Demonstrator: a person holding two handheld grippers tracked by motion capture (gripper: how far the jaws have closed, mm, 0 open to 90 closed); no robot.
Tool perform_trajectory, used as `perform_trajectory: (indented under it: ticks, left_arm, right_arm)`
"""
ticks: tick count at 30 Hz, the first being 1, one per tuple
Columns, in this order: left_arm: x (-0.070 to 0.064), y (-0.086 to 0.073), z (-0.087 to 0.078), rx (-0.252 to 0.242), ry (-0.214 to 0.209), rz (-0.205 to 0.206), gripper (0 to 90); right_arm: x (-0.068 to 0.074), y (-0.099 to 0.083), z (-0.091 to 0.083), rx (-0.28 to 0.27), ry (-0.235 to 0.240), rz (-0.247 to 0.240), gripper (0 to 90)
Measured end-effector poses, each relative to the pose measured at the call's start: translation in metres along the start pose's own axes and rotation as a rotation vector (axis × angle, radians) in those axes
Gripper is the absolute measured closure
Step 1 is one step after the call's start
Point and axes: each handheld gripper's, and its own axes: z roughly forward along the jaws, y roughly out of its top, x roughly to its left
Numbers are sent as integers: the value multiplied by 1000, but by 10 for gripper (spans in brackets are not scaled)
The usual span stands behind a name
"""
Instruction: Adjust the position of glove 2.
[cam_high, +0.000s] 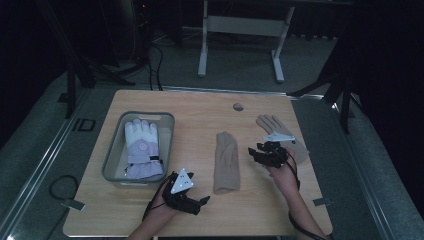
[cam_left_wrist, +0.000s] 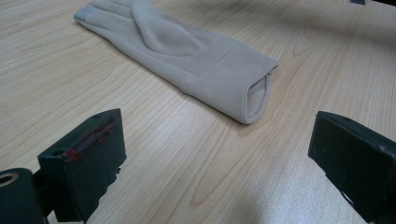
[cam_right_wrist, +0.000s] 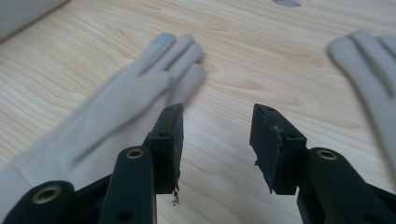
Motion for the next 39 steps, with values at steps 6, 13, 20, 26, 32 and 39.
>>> perform_trajectory:
  ticks: [6,13,20,26,32,39]
  left_arm:
    - [2,0,-1,1,2,-4,40]
    - [0,-1,0,-1,-4,-5,40]
    - [1,-1,-1,-8,-6,-4,40]
    - [0,-1,0,-12,-11,3,40]
    - [-2,-1,-2,-28,-10,18,40]
    - [-2,-2,-1,-28,-19,15,40]
  right_arm:
    - [-26,1,-10,-7,-26,-9,548]
    - [-56,0,-14,-18,-70,17,549]
    - [-91,1,-14,-13,-117,53,553]
    - [-111,5,-8,6,-134,60,552]
    - [-129,6,1,34,-130,62,551]
    - [-143,-1,15,87,-129,58,544]
